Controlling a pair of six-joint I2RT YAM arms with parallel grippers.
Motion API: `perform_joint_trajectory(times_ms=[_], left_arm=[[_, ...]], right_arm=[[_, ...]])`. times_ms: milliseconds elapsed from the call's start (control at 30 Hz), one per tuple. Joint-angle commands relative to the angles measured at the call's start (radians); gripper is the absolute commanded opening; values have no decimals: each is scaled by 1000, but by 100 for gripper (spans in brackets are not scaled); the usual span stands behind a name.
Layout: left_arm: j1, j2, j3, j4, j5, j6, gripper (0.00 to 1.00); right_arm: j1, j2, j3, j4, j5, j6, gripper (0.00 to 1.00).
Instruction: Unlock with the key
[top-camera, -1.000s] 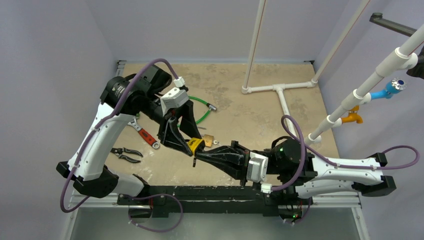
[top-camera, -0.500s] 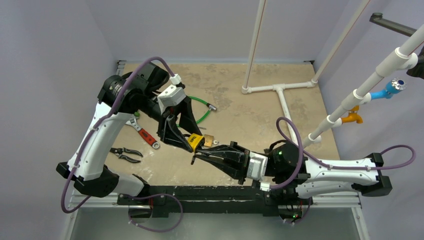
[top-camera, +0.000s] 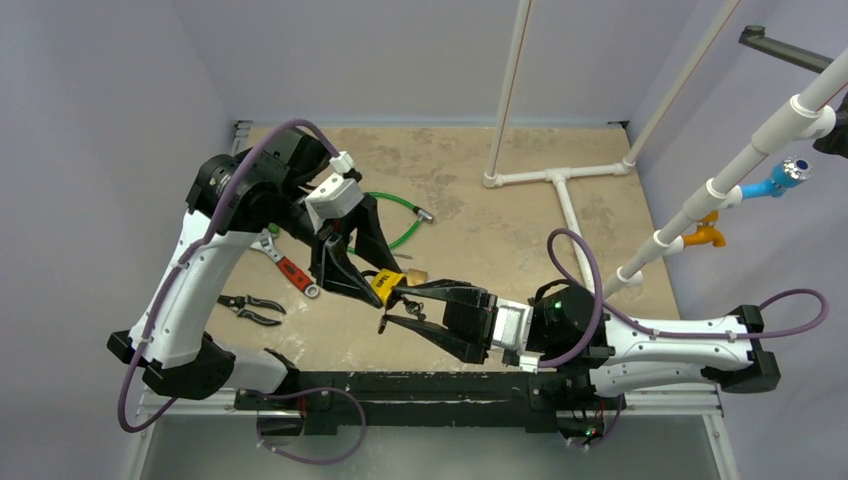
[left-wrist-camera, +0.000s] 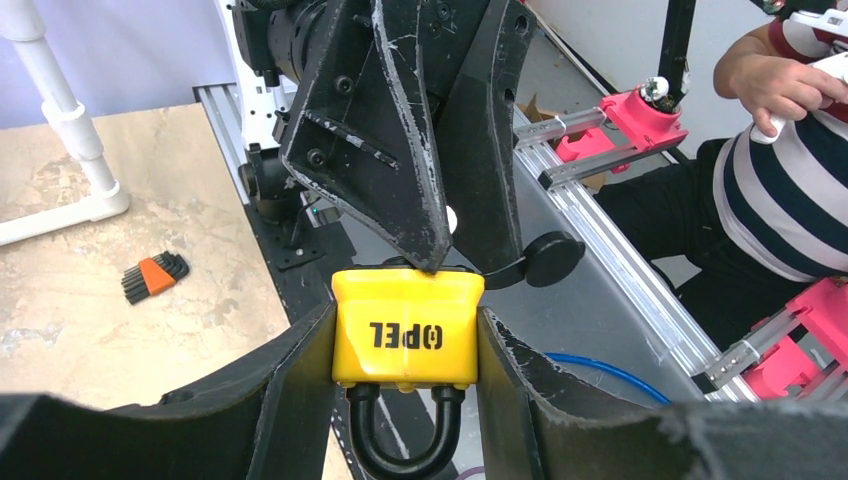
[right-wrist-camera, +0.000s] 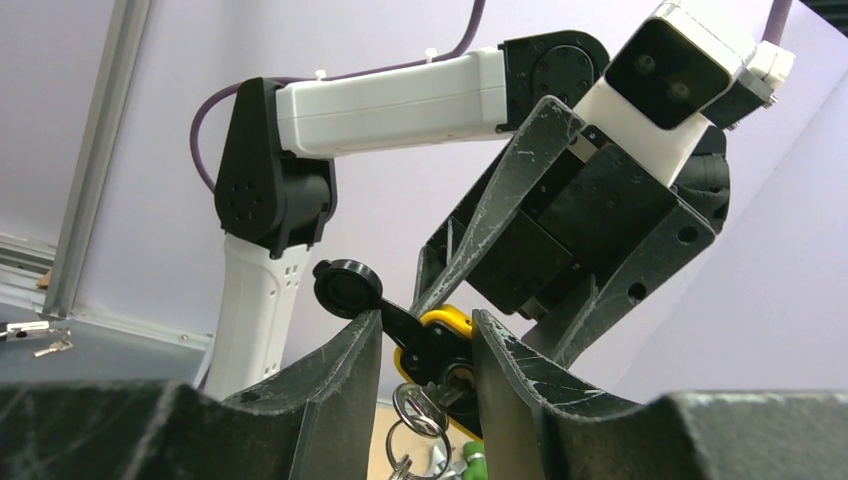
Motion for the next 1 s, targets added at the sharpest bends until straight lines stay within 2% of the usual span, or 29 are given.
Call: perform_joint_trajectory(times_ms=[0,133,367,500,633,767,800,833,967], left_arm=[[12,-38,27,-177,319,18,0],[25,-34,27,-177,320,27,0],[71,-13,-12,-179,320,58,0],[77,-10,-14,-178,320,63,0],[76,-9,-12,-178,320,68,0],[79,-9,-15,-180,320,72,0],[80,-10,-16,-180,319,72,0],[82,-11,-17,-180,320,73,0],[98,-15,-17,-180,318,76,0]], right_arm=[[-8,-1,3,-102,47,26,38],[-9,1,17,-111,45,19,40],[-10,1,69,-157,47,-14,49],[-9,-8,97,-182,74,-30,60],[-9,-9,151,-232,73,-42,67],[-8,-9,186,-264,69,-52,80],[-8,-10,198,-274,74,-52,85],[-9,-11,210,-287,78,-53,97],[-9,-39,259,-334,73,-43,98]])
